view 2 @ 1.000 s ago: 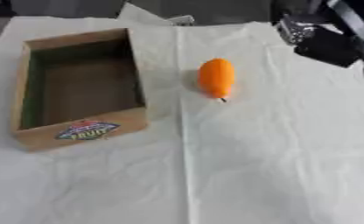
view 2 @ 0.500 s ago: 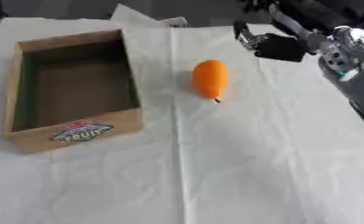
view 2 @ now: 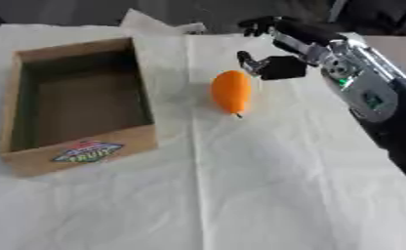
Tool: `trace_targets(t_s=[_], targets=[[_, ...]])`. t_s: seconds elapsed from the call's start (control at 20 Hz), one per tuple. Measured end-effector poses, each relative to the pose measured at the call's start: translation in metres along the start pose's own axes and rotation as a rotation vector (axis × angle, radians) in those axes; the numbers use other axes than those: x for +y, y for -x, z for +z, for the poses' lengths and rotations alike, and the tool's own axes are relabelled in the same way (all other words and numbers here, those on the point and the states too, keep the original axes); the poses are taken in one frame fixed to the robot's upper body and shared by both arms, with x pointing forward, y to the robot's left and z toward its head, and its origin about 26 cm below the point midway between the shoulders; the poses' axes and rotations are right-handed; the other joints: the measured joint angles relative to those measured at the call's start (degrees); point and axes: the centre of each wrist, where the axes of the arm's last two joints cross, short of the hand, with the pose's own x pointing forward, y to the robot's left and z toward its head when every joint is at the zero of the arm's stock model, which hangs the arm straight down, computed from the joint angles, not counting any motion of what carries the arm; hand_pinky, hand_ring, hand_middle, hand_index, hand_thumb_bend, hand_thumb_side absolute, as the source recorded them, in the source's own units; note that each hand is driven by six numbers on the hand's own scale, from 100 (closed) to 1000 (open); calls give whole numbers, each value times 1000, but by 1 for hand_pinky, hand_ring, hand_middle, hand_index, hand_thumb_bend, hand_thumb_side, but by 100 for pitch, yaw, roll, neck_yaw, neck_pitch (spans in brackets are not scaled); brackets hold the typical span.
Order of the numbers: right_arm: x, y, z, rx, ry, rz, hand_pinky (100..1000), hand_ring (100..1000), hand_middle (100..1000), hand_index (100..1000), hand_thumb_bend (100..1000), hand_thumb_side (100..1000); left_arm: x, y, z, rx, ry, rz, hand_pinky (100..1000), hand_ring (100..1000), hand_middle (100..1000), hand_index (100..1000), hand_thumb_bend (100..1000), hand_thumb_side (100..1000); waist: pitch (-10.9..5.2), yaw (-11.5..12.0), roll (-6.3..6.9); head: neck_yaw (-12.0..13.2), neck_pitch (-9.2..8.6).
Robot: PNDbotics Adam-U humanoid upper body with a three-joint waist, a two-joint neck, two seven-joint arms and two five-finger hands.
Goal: Pick up objects on the table and place them in the box.
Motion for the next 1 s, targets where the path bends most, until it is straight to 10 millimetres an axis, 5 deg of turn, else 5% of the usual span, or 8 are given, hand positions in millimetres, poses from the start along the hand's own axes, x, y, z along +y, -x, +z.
trace_targets(t_s=[0.65, 1.0], targets=[[23, 27, -31, 56, -219, -36, 975, 942, 951, 1000, 417, 934, 0, 0, 0, 5, 3, 7, 412, 562, 653, 729, 100, 1000, -23, 21, -25, -58, 0], [26, 37, -29, 63, -322, -8, 954, 927, 939, 1000, 391, 845, -1, 0, 0, 5, 8, 8, 413, 561, 652, 728, 100, 993, -21, 30, -37, -53, 0]])
